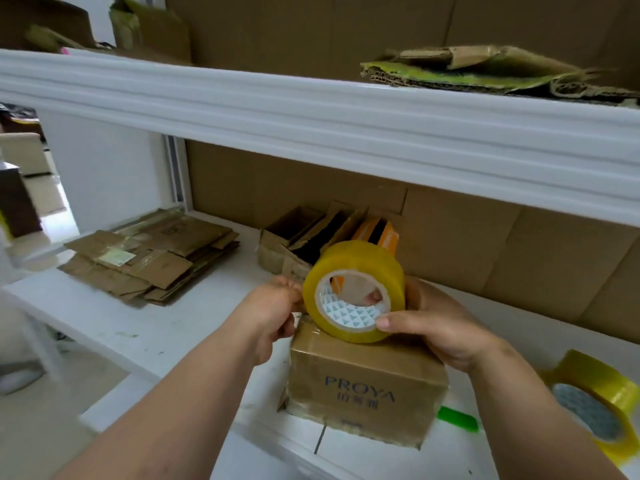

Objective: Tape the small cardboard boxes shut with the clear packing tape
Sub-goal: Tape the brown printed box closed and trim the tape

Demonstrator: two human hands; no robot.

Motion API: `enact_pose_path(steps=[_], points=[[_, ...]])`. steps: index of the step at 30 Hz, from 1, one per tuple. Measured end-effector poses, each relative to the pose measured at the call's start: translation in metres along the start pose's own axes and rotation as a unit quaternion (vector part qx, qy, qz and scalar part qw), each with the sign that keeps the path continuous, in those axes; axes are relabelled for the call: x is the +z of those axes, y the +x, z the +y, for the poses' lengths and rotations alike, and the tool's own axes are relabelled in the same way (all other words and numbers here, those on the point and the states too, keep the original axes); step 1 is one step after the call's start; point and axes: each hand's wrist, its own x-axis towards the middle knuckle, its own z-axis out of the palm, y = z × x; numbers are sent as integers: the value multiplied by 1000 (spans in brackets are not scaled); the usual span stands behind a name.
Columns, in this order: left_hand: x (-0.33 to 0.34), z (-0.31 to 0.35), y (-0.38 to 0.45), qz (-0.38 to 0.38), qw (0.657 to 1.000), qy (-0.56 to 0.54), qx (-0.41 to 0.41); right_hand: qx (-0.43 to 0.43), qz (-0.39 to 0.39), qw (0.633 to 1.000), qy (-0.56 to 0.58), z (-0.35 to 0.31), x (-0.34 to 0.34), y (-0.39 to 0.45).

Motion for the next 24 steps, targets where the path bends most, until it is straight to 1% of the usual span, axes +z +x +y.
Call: enact_pose_path(steps=[2, 5, 9, 14, 18, 24], points=[[2, -1, 0, 17, 1000, 15, 9, -3, 7, 1000, -14, 2, -4, 2], [2, -1, -5, 34, 999, 20, 19, -25, 33, 999, 0, -1, -11, 2], [3, -4, -6, 20, 999, 18, 34, -59, 53, 997, -5, -7, -23, -7], [3, -10, -4, 24, 998, 24, 59, -111, 87, 989, 50, -16, -41, -22], [1, -12, -6, 8, 997, 22, 74, -117, 112, 984, 76, -18, -61, -35], [3, -9, -6, -4, 996, 38, 84, -78, 114, 988, 64, -22, -81, -56]])
